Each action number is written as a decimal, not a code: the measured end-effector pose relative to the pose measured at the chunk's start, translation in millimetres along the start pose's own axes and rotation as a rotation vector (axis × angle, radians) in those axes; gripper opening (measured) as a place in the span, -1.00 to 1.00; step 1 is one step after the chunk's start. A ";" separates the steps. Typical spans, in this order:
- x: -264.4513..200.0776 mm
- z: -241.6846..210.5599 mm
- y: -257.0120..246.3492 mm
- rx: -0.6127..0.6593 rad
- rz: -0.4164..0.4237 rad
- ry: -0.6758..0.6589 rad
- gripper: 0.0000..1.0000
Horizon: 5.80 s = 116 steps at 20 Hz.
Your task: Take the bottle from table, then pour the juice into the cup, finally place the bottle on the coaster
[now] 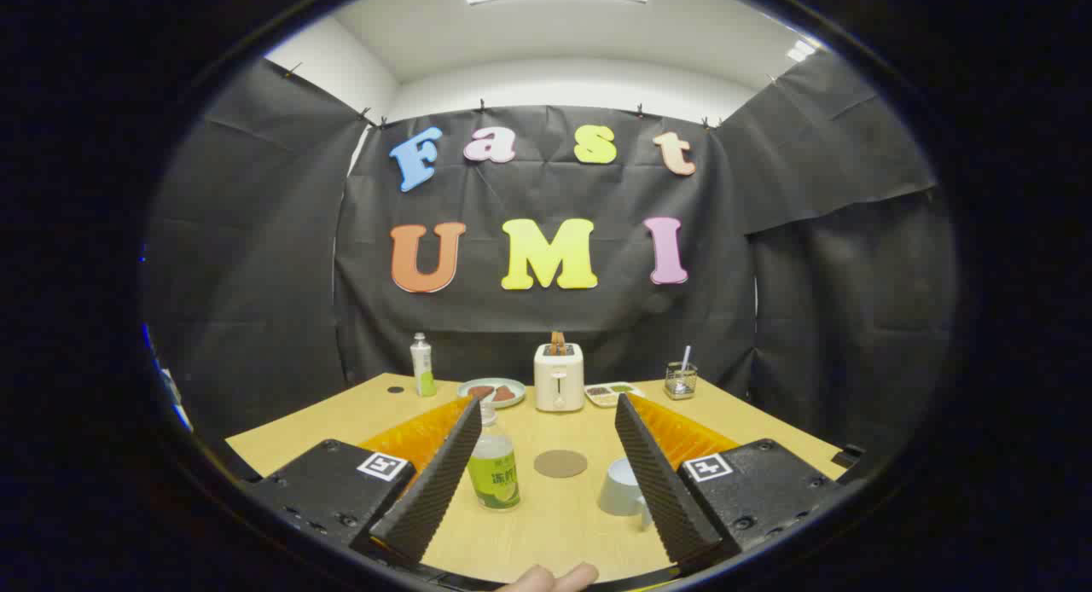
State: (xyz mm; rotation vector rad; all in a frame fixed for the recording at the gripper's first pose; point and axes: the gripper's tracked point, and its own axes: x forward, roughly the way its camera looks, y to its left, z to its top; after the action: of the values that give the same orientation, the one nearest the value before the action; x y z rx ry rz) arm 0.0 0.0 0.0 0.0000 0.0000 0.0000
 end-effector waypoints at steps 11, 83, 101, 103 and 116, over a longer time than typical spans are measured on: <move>10.1 -17.5 11.5 -0.026 0.022 0.045 1.00; 130.6 -108.9 58.3 0.698 0.194 0.207 0.63; 123.7 -78.1 34.5 1.193 0.206 0.260 0.62; 126.4 -80.0 35.9 1.249 0.220 0.285 0.63; 140.7 -66.9 30.4 1.531 0.254 0.360 0.62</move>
State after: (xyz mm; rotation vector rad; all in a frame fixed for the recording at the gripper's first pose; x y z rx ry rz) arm 140.7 30.4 -66.9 1.5314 0.3598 0.2538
